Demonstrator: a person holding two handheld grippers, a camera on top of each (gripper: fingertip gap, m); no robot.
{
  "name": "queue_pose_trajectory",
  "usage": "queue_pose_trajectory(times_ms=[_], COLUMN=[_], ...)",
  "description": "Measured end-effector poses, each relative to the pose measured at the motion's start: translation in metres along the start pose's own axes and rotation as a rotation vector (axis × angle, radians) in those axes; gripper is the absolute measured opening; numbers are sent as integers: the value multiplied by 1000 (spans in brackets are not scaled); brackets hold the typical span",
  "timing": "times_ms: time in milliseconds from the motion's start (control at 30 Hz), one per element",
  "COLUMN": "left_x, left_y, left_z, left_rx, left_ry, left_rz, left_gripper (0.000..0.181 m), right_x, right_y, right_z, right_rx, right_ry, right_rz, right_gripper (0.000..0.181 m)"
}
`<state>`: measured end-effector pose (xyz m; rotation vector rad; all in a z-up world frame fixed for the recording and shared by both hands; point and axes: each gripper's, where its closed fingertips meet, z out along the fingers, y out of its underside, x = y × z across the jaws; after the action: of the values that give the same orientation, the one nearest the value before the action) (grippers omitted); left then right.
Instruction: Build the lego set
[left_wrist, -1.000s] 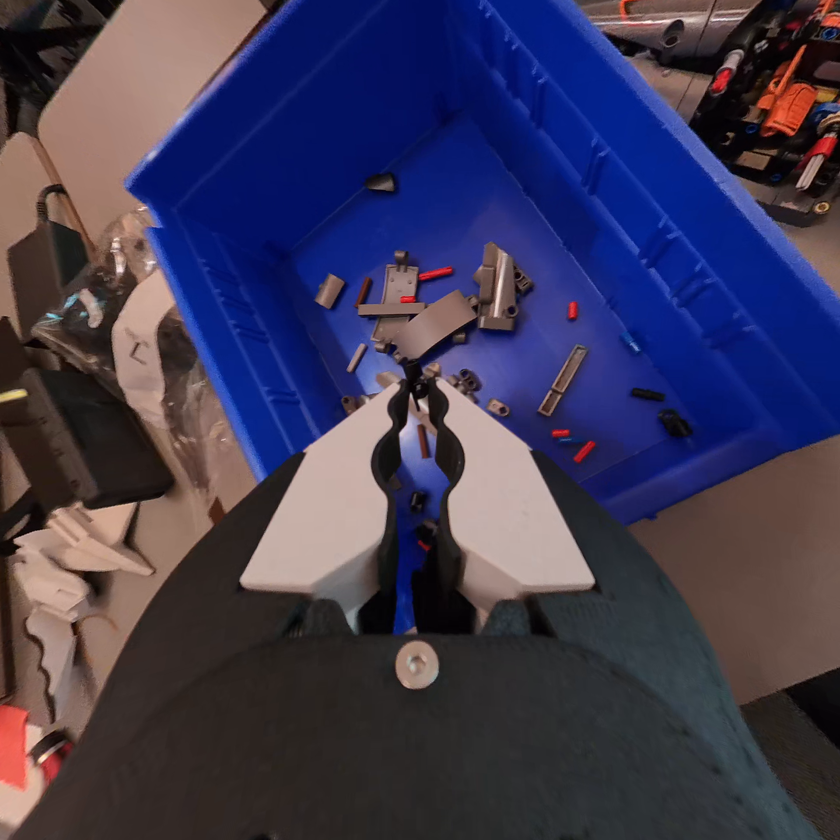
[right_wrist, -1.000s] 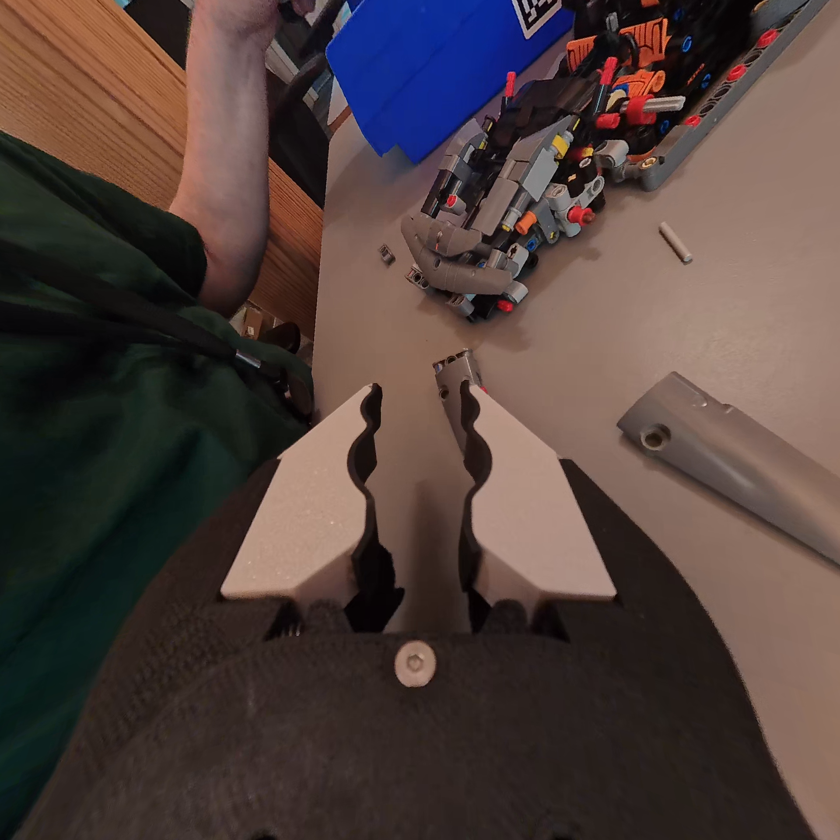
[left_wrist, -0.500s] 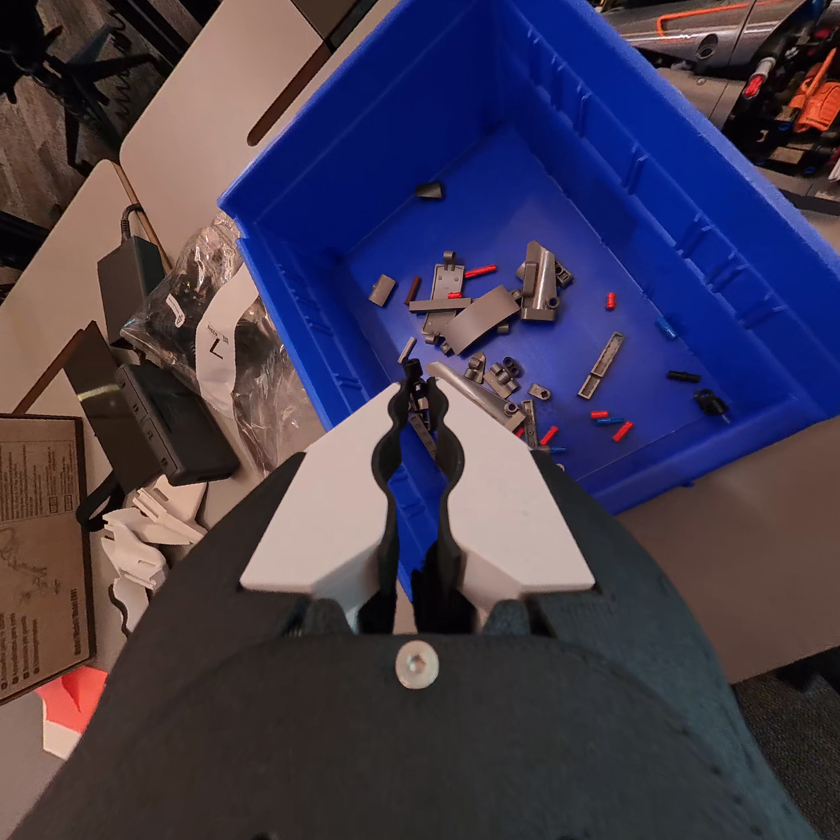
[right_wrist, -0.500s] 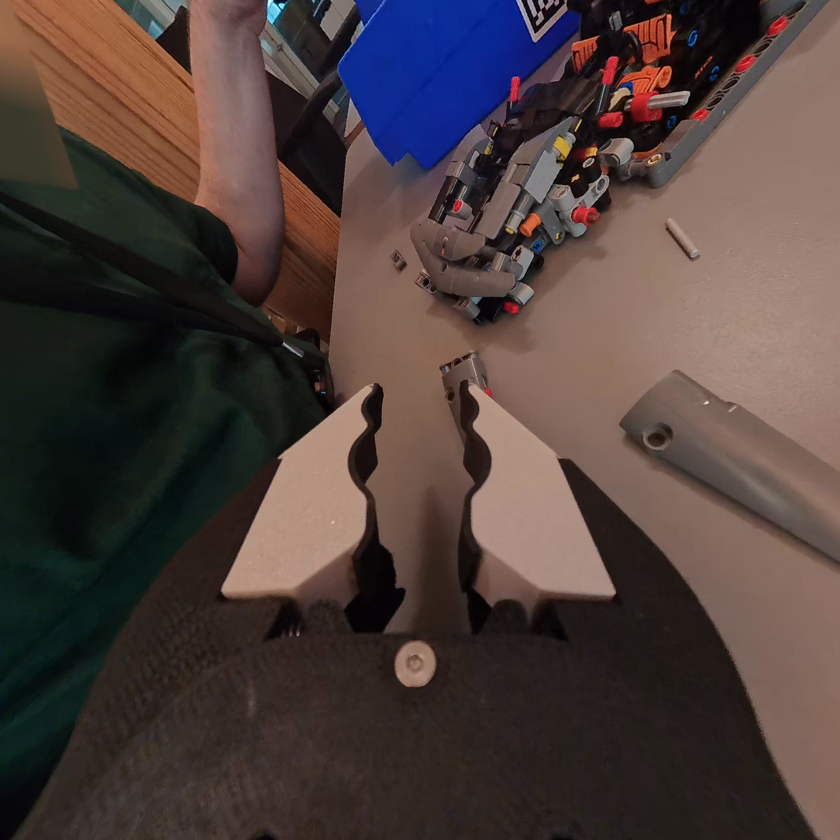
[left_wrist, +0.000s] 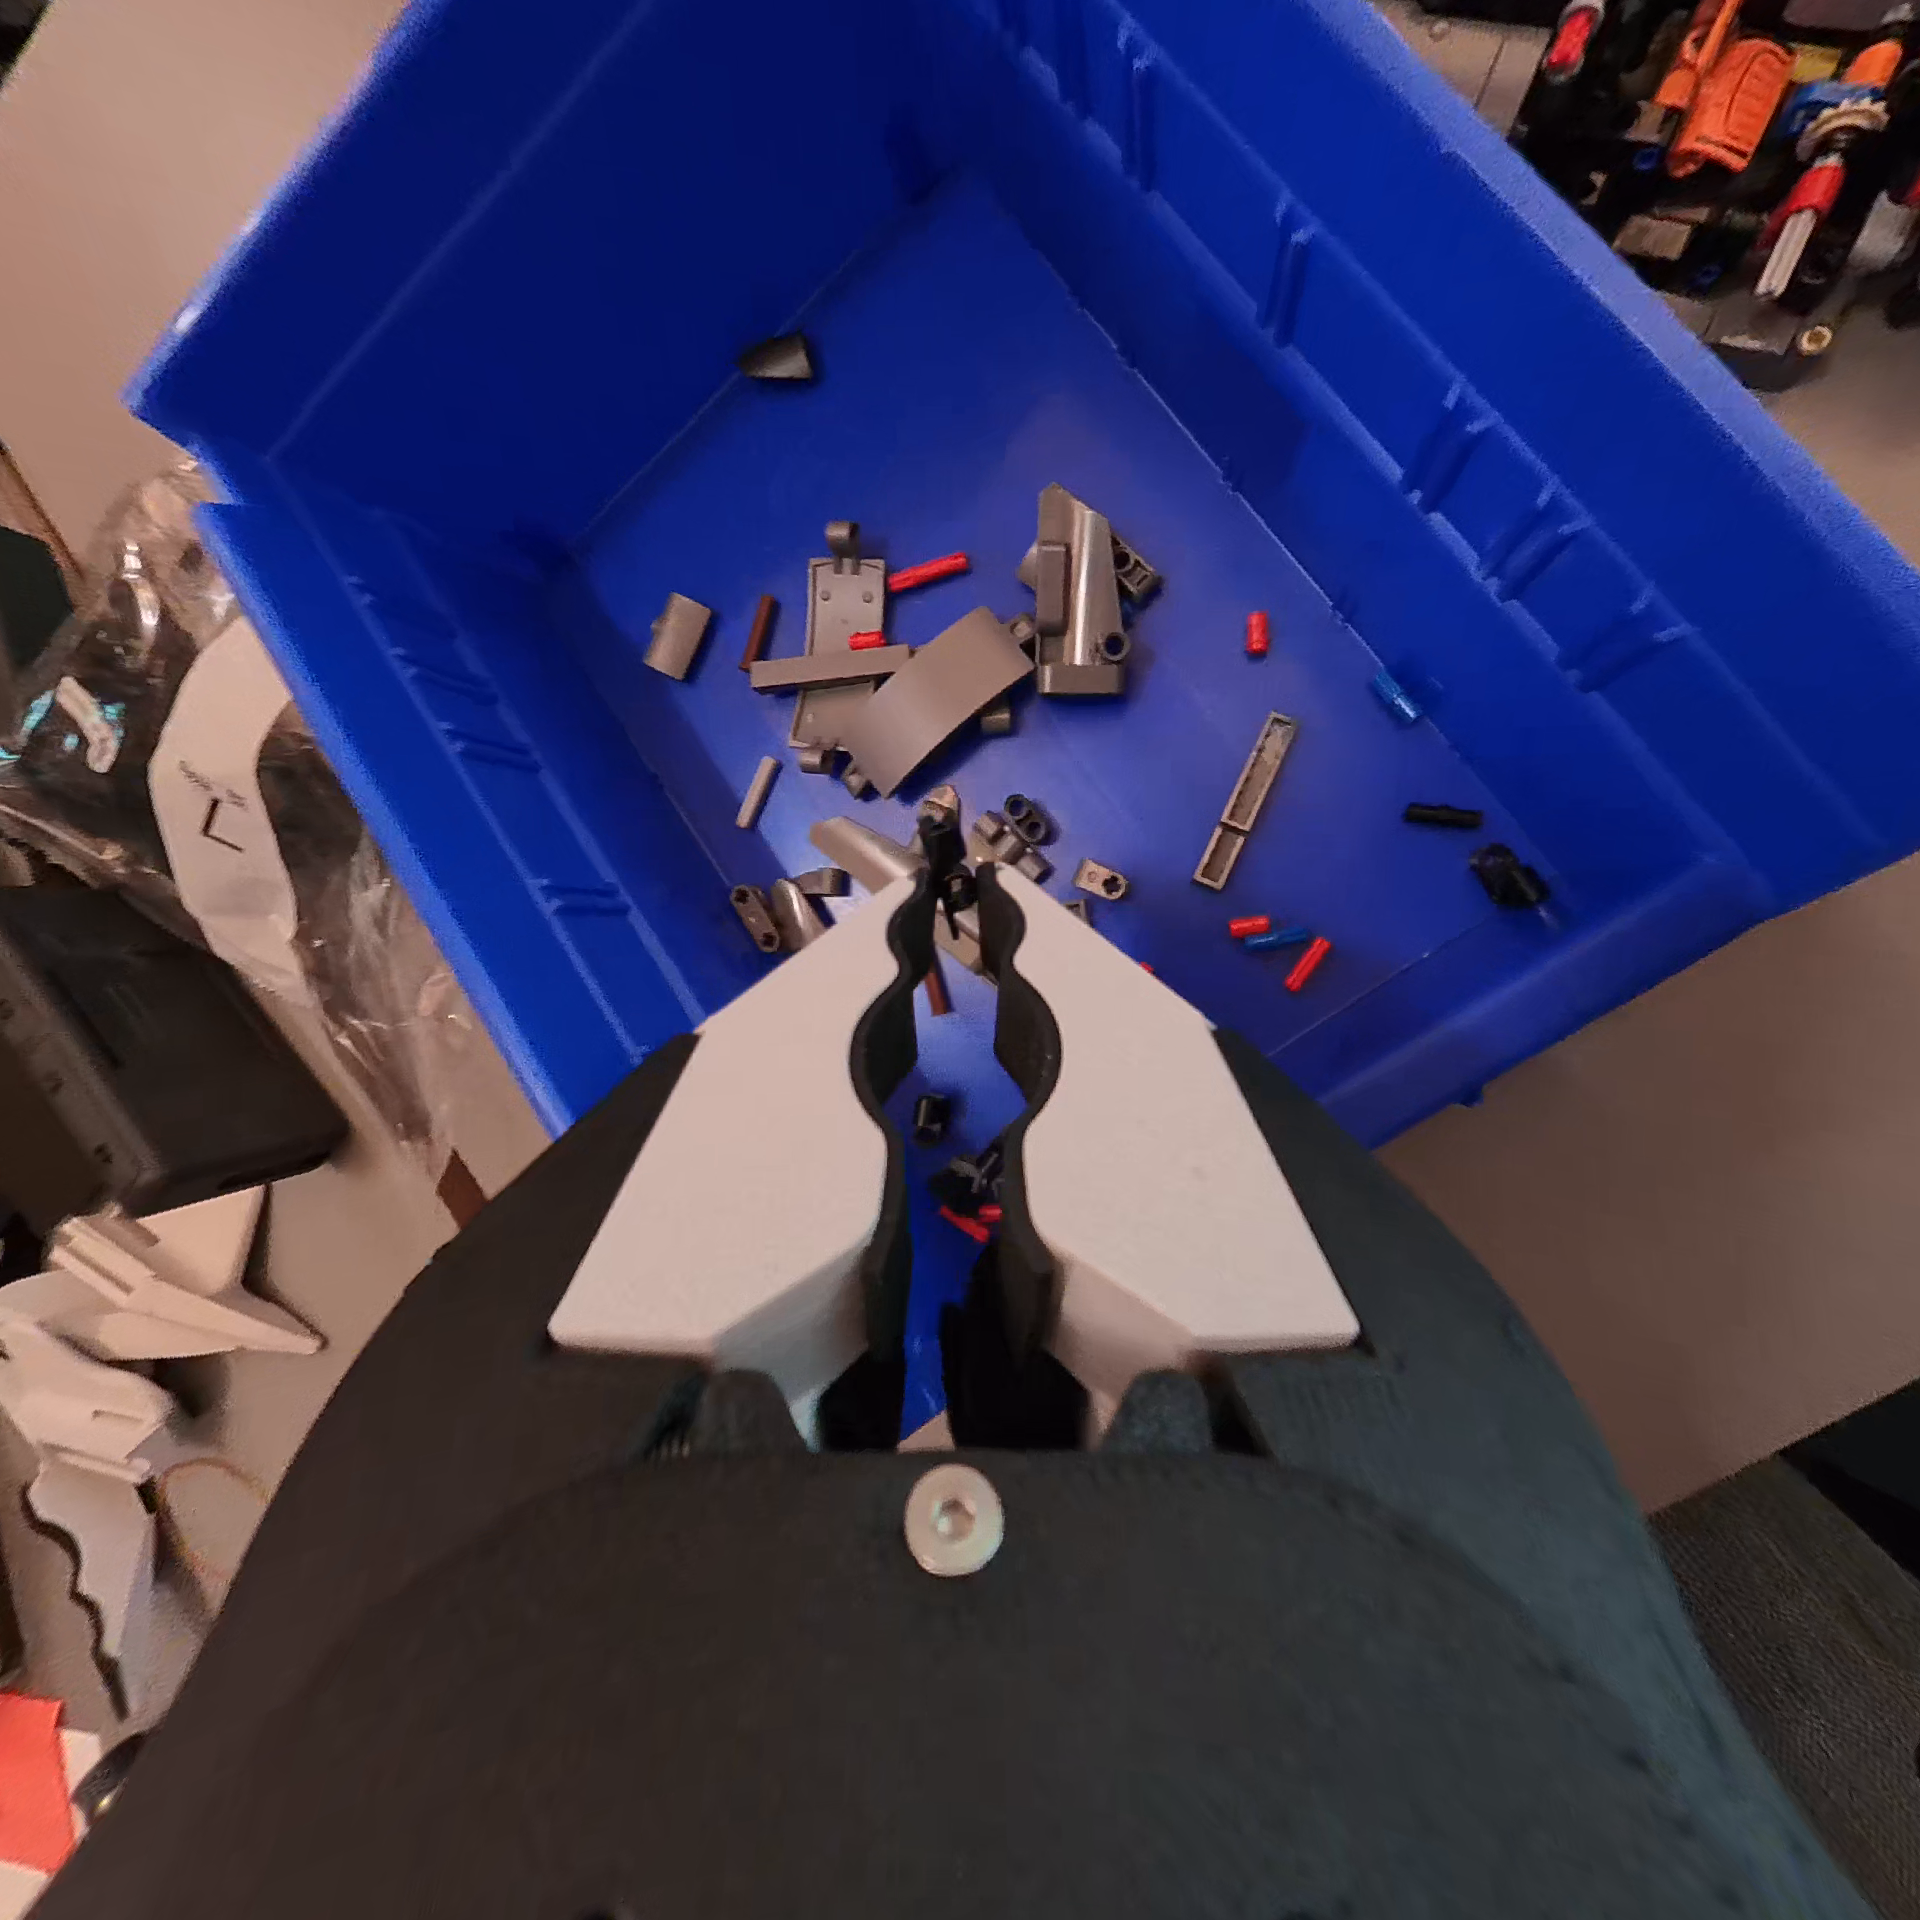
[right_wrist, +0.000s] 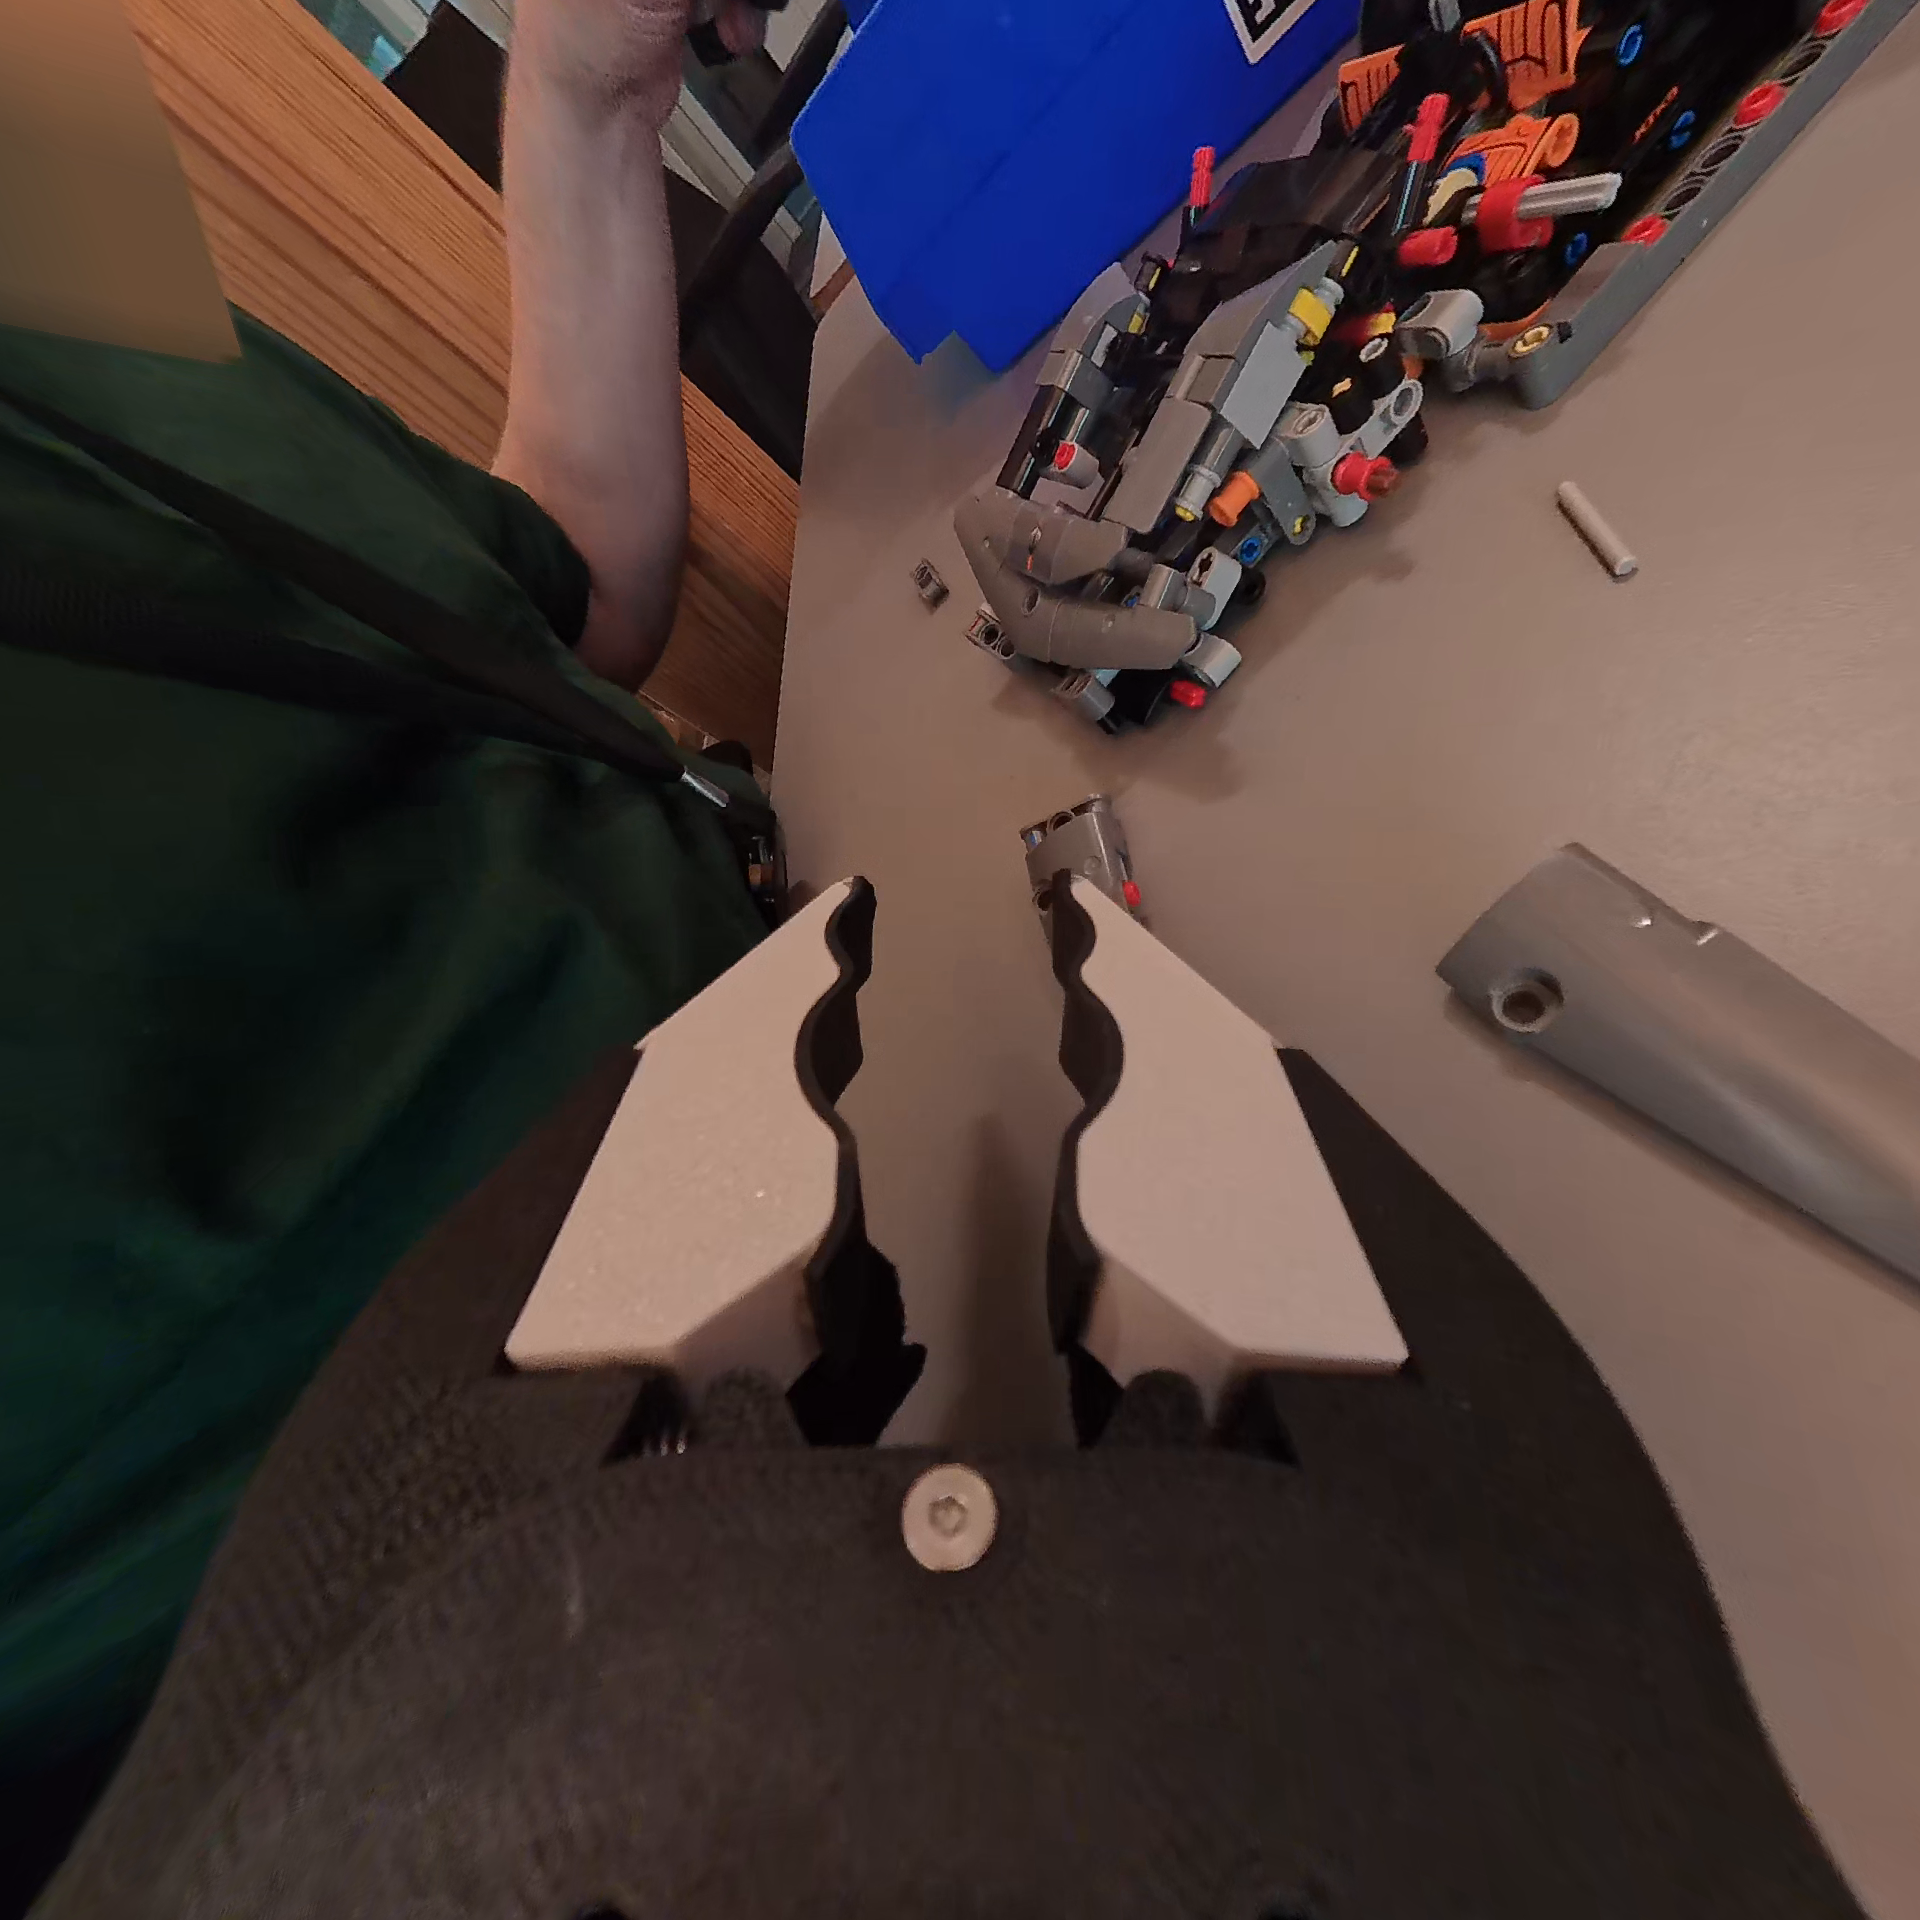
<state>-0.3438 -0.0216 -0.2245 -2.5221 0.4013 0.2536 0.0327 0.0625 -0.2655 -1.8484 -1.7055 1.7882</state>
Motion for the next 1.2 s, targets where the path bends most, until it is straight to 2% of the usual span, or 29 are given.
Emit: queue_pose_trajectory(times_ms=[133,333,500,600,933,1200], left_x=[16,32,39,41,42,36], left_y=[2,-4,-11,-13,-19,-30], left_z=[16,32,40,45,46,29], left_rx=[-5,-1,-2,-11,10,73], left_ry=[60,120,151,153,135,91], left_rz=[10,33,34,34,5,-6], left_gripper=[6,6,6,6,6,6], right_x=[-2,-6,-6,-13,-27,-29], right_y=[0,-4,-5,2,1,1], right_z=[0,1,-3,4,-8,-7], right_rx=[5,78,131,121,222,221], right_ry=[0,132,414,489,461,467], right_rz=[-23,-159,-386,-452,-429,-450], right_gripper=[32,33,32,34,34,35])
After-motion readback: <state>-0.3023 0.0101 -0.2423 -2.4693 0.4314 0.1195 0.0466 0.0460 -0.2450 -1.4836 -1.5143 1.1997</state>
